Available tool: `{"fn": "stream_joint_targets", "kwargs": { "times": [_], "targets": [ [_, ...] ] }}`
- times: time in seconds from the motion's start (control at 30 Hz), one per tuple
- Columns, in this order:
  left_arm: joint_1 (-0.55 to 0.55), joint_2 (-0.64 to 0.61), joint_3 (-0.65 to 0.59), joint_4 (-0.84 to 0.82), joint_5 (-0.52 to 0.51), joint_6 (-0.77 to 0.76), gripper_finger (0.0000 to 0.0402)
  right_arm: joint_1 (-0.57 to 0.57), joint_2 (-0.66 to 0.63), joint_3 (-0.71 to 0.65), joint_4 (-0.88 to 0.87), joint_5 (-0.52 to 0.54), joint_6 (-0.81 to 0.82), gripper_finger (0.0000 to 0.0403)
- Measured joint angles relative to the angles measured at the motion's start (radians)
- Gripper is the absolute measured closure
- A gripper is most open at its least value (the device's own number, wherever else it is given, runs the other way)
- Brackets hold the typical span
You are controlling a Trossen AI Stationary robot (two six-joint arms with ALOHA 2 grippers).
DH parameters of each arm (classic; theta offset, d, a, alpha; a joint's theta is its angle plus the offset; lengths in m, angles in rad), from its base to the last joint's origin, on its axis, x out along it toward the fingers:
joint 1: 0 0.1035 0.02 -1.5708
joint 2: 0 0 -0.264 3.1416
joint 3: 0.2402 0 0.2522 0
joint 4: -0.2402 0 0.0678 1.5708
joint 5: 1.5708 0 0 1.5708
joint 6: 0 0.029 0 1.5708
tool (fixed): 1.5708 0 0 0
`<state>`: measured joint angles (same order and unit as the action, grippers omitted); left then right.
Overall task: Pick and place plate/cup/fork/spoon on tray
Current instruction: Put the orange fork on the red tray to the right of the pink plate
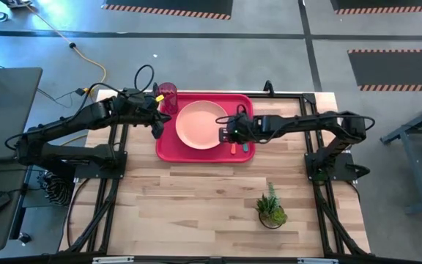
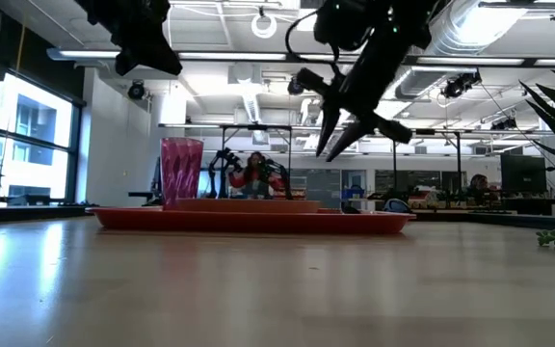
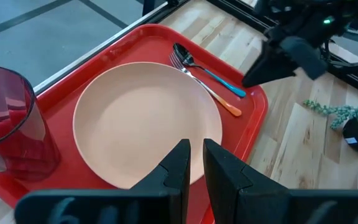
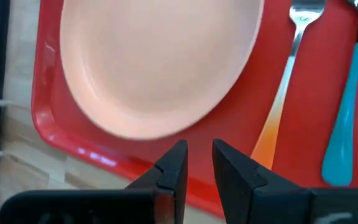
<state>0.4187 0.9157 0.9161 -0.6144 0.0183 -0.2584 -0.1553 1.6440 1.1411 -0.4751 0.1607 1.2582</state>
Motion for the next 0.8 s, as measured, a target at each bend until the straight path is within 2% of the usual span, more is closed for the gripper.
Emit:
{"fn": "stream_joint_targets", "kwargs": {
  "times": [0.23, 0.43, 0.8],
  "targets": [
    [0.0, 0.0, 0.0, 0.0, 0.0, -0.001, 0.0367, -0.031, 0.0, -0.095, 0.065, 0.0, 0.026, 0.0336],
    [0.0, 0.0, 0.0, 0.01, 0.0, -0.002, 0.0367, -0.035, 0.0, -0.183, 0.233, 0.0, 0.053, 0.0336],
    [0.0, 0.0, 0.0, 0.045, -0.002, -0.026, 0.0367, -0.027, 0.08, -0.209, 0.321, -0.062, 0.088, 0.0336]
  ]
}}
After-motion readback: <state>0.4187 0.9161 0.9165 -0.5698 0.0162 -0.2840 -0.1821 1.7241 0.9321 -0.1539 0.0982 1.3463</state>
